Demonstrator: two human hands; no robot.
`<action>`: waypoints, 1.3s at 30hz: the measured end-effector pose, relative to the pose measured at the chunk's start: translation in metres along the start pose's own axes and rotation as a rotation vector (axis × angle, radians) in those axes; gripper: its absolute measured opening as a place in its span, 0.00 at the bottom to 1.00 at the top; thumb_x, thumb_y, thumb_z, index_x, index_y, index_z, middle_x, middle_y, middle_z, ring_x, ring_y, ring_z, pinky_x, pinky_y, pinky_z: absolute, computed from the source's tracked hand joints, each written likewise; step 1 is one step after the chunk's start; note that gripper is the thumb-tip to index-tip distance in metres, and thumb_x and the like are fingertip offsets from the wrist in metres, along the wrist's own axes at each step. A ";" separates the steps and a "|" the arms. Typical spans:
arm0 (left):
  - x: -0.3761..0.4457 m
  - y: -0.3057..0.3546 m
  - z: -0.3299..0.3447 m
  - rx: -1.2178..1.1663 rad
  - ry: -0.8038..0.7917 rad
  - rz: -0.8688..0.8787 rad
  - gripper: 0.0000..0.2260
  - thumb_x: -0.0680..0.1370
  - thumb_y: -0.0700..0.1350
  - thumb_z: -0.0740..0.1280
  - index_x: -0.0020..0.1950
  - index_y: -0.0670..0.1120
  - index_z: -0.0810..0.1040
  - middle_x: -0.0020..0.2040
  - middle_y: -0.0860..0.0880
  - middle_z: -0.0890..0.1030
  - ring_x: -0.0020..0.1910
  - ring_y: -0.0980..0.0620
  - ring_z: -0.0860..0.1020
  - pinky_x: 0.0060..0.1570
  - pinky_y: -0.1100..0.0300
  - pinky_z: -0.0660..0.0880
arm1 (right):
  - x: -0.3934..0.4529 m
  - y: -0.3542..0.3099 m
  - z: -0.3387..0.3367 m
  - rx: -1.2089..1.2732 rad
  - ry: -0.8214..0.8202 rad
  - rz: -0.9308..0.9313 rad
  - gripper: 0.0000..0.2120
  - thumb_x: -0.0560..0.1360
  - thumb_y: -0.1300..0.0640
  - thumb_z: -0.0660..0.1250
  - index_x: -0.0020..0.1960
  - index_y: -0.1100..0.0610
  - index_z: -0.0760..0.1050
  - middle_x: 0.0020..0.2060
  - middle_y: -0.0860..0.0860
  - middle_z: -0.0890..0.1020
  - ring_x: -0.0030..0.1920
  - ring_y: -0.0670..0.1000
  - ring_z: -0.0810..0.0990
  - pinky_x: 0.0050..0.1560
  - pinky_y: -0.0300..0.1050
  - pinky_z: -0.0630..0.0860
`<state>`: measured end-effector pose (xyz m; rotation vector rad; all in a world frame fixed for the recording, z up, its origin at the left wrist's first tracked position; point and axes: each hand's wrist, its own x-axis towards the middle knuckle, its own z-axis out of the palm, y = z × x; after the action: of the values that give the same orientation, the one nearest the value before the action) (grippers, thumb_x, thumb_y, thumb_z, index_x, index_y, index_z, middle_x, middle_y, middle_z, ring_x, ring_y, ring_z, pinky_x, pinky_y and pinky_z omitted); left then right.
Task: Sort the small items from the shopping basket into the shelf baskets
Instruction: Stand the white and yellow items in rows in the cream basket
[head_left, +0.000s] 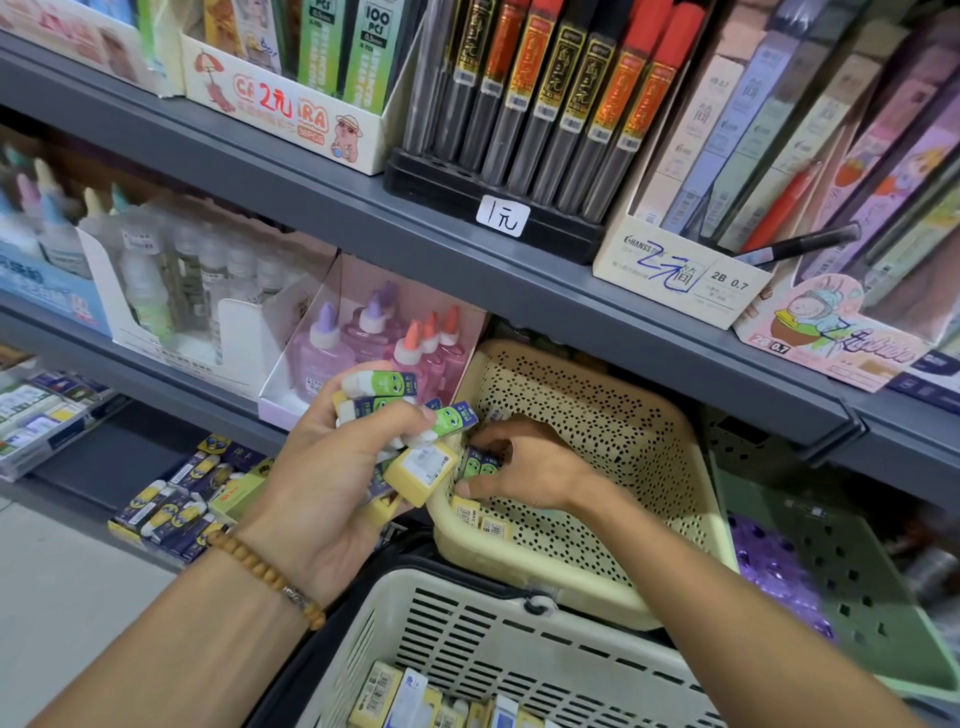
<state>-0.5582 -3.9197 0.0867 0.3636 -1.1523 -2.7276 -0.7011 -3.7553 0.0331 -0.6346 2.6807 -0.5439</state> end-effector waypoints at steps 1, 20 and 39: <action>0.000 0.000 -0.001 -0.003 -0.001 0.001 0.15 0.69 0.31 0.70 0.43 0.52 0.79 0.38 0.45 0.83 0.40 0.42 0.83 0.31 0.51 0.79 | 0.001 -0.002 0.001 -0.027 -0.011 -0.010 0.34 0.63 0.41 0.79 0.65 0.51 0.76 0.61 0.47 0.78 0.58 0.47 0.76 0.60 0.40 0.72; -0.001 0.001 -0.001 0.006 0.033 -0.034 0.17 0.67 0.32 0.71 0.47 0.53 0.80 0.49 0.39 0.84 0.53 0.36 0.81 0.46 0.44 0.79 | 0.012 0.006 -0.016 0.155 0.000 0.081 0.14 0.79 0.56 0.66 0.64 0.51 0.76 0.61 0.50 0.79 0.58 0.48 0.76 0.55 0.37 0.68; -0.017 -0.014 0.017 0.059 -0.166 -0.086 0.32 0.57 0.28 0.72 0.57 0.49 0.77 0.54 0.39 0.82 0.48 0.42 0.81 0.43 0.51 0.80 | -0.097 -0.064 -0.038 1.182 0.024 0.030 0.03 0.76 0.63 0.68 0.47 0.61 0.81 0.38 0.56 0.81 0.31 0.48 0.73 0.25 0.36 0.73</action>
<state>-0.5474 -3.8951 0.0907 0.2014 -1.2894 -2.8493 -0.6111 -3.7504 0.1161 -0.2088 1.8476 -1.8563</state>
